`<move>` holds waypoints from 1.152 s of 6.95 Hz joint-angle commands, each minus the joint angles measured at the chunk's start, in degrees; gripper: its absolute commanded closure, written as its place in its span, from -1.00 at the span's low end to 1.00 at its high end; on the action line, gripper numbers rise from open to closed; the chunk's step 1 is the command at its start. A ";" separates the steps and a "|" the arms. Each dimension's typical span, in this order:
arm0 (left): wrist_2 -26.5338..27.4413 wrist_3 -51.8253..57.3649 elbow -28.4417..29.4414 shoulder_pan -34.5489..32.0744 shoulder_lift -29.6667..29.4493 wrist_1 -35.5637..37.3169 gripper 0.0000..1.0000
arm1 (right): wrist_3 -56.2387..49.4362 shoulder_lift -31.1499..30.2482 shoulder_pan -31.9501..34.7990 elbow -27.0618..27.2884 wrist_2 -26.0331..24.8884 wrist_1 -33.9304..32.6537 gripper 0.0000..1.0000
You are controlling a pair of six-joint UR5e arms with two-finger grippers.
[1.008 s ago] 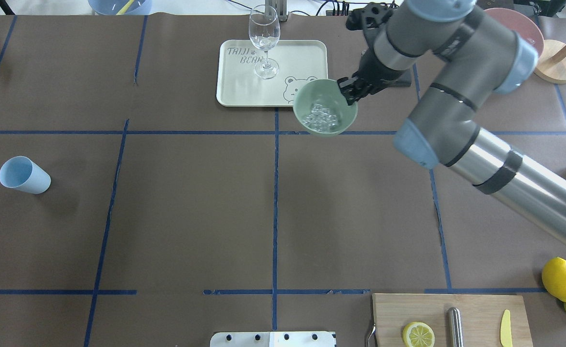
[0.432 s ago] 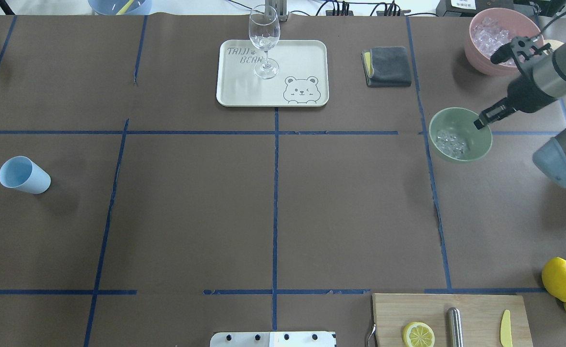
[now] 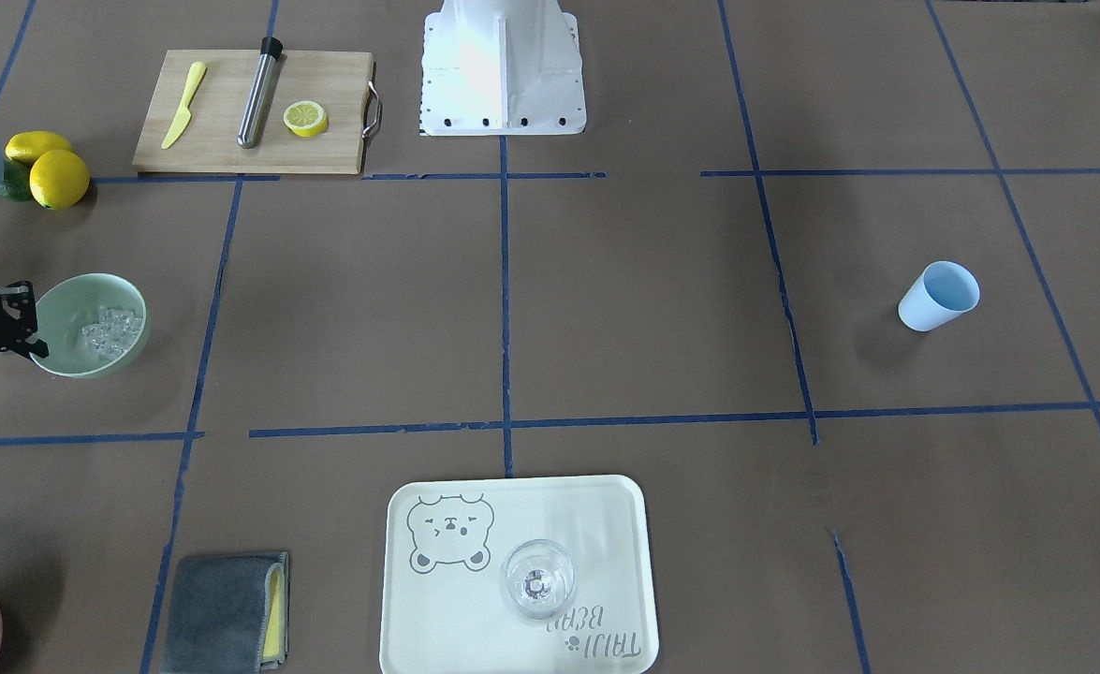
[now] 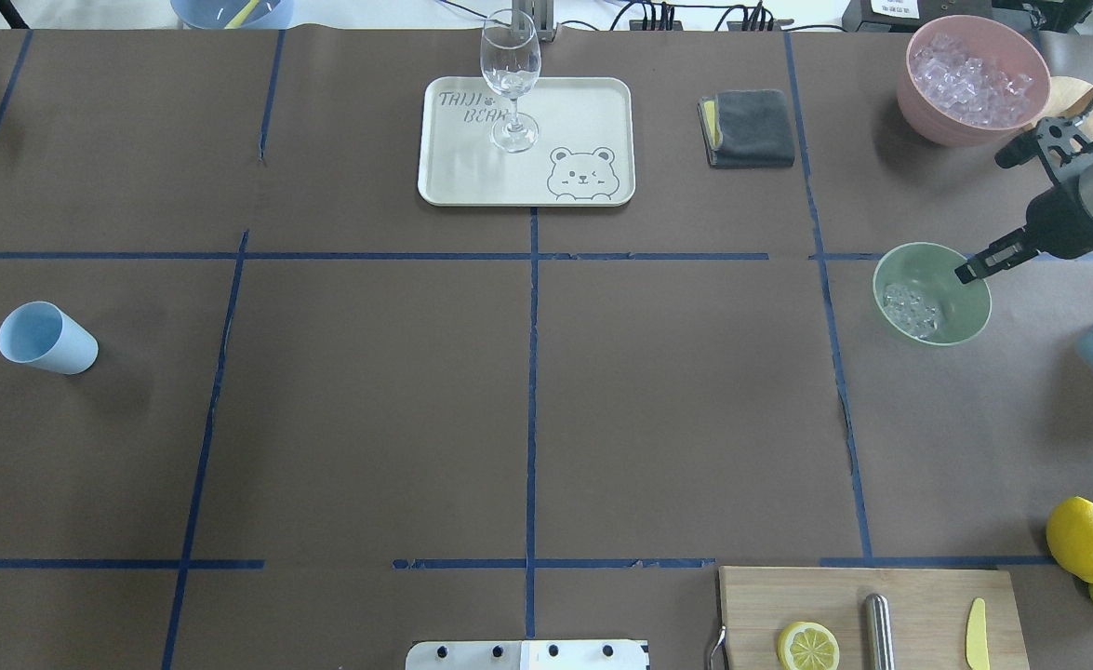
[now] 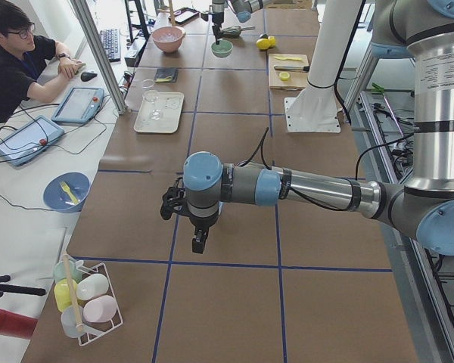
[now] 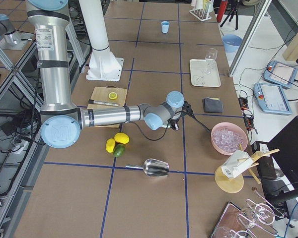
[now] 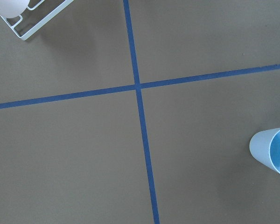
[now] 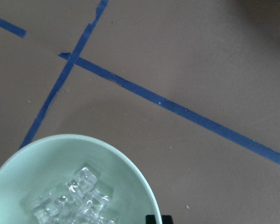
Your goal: Pour ice into bowl
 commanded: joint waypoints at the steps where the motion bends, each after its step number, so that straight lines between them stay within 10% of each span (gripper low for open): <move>1: 0.00 0.00 0.00 0.00 -0.11 -0.01 -1.00 | 0.12 -1.40 -0.05 -1.33 0.14 2.17 1.00; 2: 0.00 0.00 0.00 0.00 -0.11 -0.10 -1.00 | 0.12 -1.31 -0.05 -1.42 0.05 2.17 0.91; 4: 0.00 0.09 0.00 0.00 -0.20 -0.10 -1.00 | -0.15 -1.22 -0.05 -1.42 -0.21 2.26 -0.99; 8: -0.09 0.09 0.00 0.00 -0.20 -0.19 -1.00 | -5.81 -0.96 12.74 -0.81 -0.48 -3.86 -1.00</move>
